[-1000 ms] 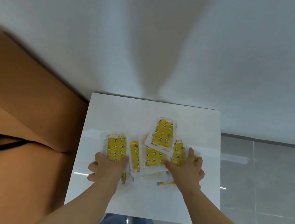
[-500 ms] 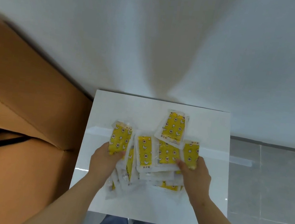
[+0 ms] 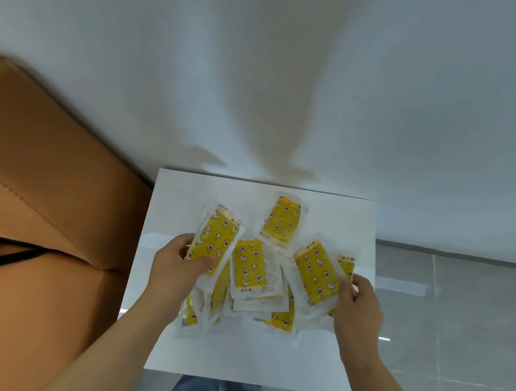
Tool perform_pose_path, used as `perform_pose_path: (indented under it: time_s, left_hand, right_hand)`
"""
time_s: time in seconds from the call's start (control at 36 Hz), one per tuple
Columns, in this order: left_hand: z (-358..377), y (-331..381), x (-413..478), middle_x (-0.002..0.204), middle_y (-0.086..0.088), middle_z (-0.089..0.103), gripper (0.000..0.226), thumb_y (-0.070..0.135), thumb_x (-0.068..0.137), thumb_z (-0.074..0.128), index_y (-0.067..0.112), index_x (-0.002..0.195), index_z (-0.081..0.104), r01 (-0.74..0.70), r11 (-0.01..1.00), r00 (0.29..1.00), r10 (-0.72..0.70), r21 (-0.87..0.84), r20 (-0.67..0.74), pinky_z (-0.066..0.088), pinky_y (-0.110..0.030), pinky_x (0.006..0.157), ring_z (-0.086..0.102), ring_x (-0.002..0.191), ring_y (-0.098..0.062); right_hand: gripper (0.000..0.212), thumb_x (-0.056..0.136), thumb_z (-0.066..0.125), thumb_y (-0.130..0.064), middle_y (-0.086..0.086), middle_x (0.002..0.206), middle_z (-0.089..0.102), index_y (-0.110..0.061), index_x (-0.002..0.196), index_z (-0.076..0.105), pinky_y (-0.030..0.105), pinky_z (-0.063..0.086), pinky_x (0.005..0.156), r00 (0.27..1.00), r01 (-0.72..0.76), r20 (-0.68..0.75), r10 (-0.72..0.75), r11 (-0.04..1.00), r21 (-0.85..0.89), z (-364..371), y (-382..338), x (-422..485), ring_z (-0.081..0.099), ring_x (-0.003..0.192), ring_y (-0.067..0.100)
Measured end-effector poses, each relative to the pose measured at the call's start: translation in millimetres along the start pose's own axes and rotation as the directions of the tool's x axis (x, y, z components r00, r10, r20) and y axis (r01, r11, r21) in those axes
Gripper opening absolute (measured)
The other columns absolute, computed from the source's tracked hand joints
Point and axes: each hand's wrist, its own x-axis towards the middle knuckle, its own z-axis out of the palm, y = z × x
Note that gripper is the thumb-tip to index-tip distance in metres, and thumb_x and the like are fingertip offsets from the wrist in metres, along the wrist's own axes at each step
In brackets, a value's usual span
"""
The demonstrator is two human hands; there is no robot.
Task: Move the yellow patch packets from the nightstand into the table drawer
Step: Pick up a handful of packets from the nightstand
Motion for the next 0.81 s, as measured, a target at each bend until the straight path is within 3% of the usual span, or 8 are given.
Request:
perform_pose_path:
  time_s: [0.08,0.17,0.25,0.33,0.44,0.61,0.69,0.81]
  left_hand:
    - [0.4,6.6,-1.7,0.094,-0.009,0.068,0.029,-0.003,0.074,0.072,0.018,0.091,0.063,0.044,0.991,0.999,-0.040,-0.126,0.033,0.053,-0.042,0.082,0.065,0.086,-0.031]
    - [0.9,14.9,-5.8,0.092,-0.010,0.069,0.024,-0.005,0.076,0.069,0.015,0.089,0.064,0.071,0.977,0.994,-0.053,-0.199,0.092,0.052,-0.034,0.069,0.065,0.079,-0.027]
    - [0.7,24.8,-11.1,0.089,-0.007,0.070,0.020,-0.004,0.078,0.065,0.013,0.089,0.065,0.097,0.968,0.987,-0.063,-0.231,0.151,0.051,-0.028,0.059,0.067,0.072,-0.021]
    - [-1.1,36.2,-16.4,0.085,-0.006,0.071,0.019,-0.005,0.080,0.062,0.010,0.091,0.065,0.137,0.947,0.978,-0.082,-0.292,0.192,0.055,-0.024,0.050,0.069,0.062,-0.016]
    - [-5.9,50.9,-24.2,0.091,-0.010,0.070,0.017,-0.004,0.085,0.056,0.006,0.097,0.063,0.200,0.900,0.966,-0.115,-0.388,0.231,0.058,-0.029,0.052,0.070,0.070,-0.022]
    - [-13.1,71.3,-40.0,0.077,-0.009,0.073,0.015,-0.002,0.088,0.052,0.008,0.096,0.060,0.189,0.872,0.975,-0.112,-0.451,0.194,0.056,-0.031,0.045,0.070,0.065,-0.025]
    - [-16.3,79.0,-48.1,0.093,-0.012,0.067,0.016,-0.001,0.089,0.052,0.008,0.100,0.059,0.160,0.874,0.981,-0.087,-0.459,0.175,0.057,-0.031,0.048,0.064,0.081,-0.029]
    - [-19.7,88.3,-57.1,0.092,-0.009,0.066,0.016,-0.002,0.087,0.056,0.012,0.094,0.058,0.026,0.924,0.997,0.004,-0.381,0.078,0.052,-0.036,0.062,0.063,0.080,-0.027]
  right_hand:
    - [0.016,0.097,0.044,-0.020,-0.003,0.067,0.054,-0.011,0.089,0.055,0.023,0.038,0.054,0.999,0.020,-0.029,-0.020,1.000,0.006,-8.9,-0.3,-2.3,0.049,0.062,0.013]
    - [0.019,0.096,0.047,-0.019,-0.004,0.067,0.053,-0.012,0.081,0.054,0.018,0.034,0.053,0.998,0.034,-0.048,-0.033,0.999,0.025,-14.5,-1.7,-3.7,0.048,0.062,0.008]
    - [0.027,0.096,0.046,-0.024,0.001,0.066,0.052,-0.013,0.072,0.049,0.025,0.038,0.053,0.999,0.001,-0.048,0.002,0.997,0.077,-18.8,-5.8,-5.1,0.048,0.061,0.016]
    - [0.026,0.098,0.044,-0.024,0.001,0.068,0.050,-0.009,0.077,0.049,0.026,0.037,0.052,0.997,-0.051,-0.049,0.059,0.986,0.158,-22.2,-13.1,-6.3,0.047,0.061,0.014]
    - [0.022,0.098,0.042,-0.023,0.001,0.074,0.053,-0.008,0.084,0.050,0.026,0.038,0.053,0.989,-0.137,-0.019,0.149,0.944,0.300,-27.6,-25.4,-7.9,0.049,0.065,0.014]
    - [0.014,0.099,0.042,-0.021,0.005,0.085,0.060,-0.012,0.100,0.052,0.028,0.045,0.057,0.976,-0.210,0.051,0.212,0.846,0.490,-42.2,-50.0,-16.6,0.058,0.072,0.019]
    - [0.016,0.099,0.042,-0.022,0.004,0.083,0.060,-0.011,0.101,0.054,0.028,0.044,0.057,0.979,-0.194,0.058,0.193,0.823,0.534,-51.5,-63.1,-21.6,0.057,0.069,0.018]
    - [0.020,0.099,0.041,-0.025,0.003,0.083,0.058,-0.010,0.100,0.054,0.027,0.042,0.057,0.989,-0.139,0.036,0.142,0.832,0.536,-58.4,-77.4,-26.8,0.056,0.070,0.015]
